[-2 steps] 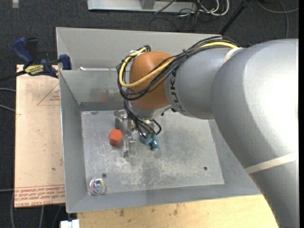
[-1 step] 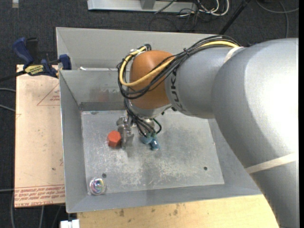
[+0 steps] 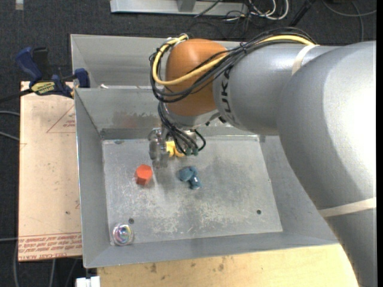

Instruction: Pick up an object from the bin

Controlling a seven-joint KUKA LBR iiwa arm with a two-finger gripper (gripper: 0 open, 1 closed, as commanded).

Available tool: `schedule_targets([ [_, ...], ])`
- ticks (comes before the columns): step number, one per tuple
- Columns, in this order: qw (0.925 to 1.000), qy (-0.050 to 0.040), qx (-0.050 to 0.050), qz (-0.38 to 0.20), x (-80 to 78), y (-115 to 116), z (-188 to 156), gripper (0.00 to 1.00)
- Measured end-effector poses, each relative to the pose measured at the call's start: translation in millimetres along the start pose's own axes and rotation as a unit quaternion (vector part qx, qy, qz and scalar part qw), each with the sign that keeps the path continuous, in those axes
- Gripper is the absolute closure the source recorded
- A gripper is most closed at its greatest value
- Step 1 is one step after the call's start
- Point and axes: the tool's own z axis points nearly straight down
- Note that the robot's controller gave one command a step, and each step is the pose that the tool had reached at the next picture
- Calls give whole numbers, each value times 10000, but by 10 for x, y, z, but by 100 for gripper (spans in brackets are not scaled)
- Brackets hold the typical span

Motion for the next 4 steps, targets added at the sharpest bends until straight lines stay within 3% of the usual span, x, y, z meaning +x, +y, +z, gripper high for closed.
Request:
schedule_targets([
  [1,10000,29,3,1,19,-2,31,0],
  [2,9999,66,4,136,291,-17,504,0],
  [3,9993,45,0,362,368,309,476,0],
  [4,9993,36,4,372,360,293,468,100],
])
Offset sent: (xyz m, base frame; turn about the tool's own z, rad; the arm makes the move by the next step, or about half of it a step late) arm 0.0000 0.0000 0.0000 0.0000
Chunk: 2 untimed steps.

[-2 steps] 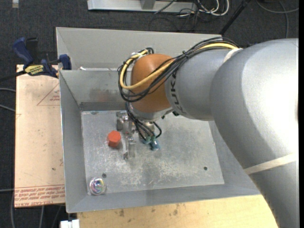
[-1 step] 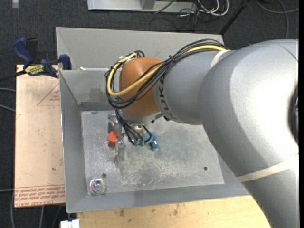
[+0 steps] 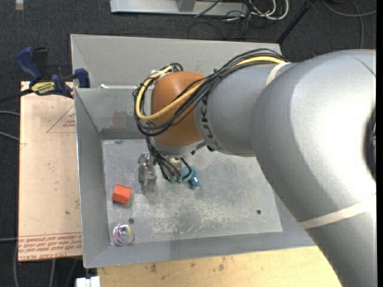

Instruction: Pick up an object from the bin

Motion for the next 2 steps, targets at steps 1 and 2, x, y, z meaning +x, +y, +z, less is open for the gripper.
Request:
schedule_targets([
  [1,10000,1,0,1,1,0,1,0],
  [2,9765,-34,4,2155,-220,-547,-675,0],
])
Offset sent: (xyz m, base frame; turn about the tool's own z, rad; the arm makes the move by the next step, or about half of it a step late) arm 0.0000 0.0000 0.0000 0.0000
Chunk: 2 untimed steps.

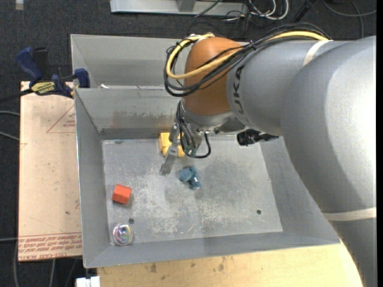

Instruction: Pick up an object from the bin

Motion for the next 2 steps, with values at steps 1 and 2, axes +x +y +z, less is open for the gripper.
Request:
schedule_targets([
  [1,9964,62,35,-844,150,-720,540,0],
  [2,9963,40,11,-860,146,-683,517,100],
])
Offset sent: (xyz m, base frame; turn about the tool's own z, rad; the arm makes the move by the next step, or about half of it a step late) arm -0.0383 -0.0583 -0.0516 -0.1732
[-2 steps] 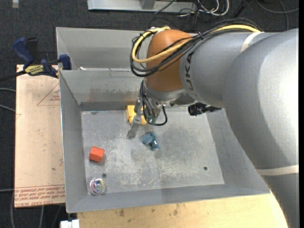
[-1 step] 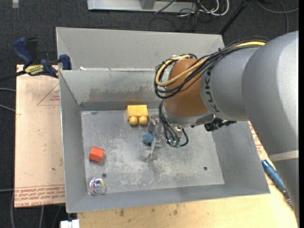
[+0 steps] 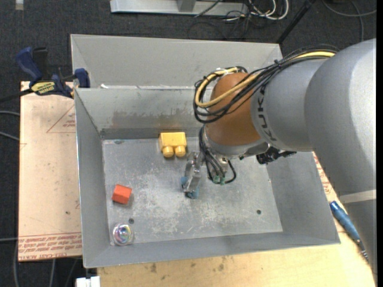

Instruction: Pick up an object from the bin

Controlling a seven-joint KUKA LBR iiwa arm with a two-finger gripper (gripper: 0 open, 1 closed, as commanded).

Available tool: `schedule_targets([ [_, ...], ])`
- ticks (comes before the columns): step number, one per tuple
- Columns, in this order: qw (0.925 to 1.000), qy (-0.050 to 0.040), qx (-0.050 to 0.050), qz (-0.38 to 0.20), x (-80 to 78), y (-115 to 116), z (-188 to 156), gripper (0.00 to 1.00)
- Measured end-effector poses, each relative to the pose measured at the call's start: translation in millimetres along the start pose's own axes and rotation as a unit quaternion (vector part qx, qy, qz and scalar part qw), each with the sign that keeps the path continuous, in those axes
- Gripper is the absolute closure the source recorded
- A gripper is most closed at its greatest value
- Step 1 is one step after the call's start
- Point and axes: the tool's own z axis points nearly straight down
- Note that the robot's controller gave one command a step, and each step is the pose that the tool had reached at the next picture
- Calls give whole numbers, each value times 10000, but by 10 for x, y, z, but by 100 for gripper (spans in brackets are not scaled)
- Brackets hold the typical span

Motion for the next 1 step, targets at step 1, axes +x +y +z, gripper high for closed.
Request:
schedule_targets([
  [1,10000,-56,-18,-12,-61,-6,-1191,100],
])
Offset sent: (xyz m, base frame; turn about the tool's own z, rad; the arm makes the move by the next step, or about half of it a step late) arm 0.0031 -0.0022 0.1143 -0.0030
